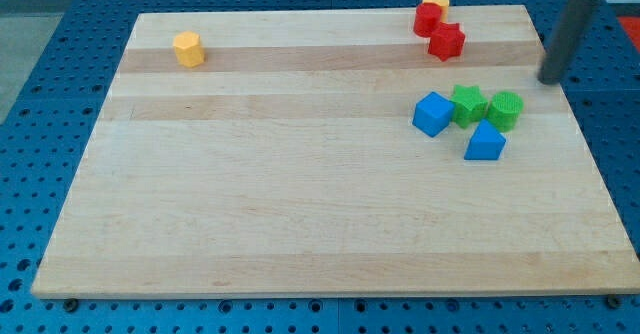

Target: Move the blue cube to the parallel right of the yellow hexagon

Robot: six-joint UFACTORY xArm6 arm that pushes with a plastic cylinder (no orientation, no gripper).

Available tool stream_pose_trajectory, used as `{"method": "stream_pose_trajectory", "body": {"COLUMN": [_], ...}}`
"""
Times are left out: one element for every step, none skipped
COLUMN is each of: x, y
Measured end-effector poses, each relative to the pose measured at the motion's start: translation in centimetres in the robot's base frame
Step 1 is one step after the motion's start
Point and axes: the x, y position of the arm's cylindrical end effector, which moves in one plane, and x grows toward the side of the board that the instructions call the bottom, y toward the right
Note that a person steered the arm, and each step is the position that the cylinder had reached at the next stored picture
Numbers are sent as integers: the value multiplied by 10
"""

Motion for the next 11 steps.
{"method": "stream_pose_trajectory", "body": {"x": [87, 142, 129, 78, 44, 16, -13, -68, -108, -97, -86], "y": [0, -89, -156, -163, -163, -196, -213, -242, -286, -291, -280]}}
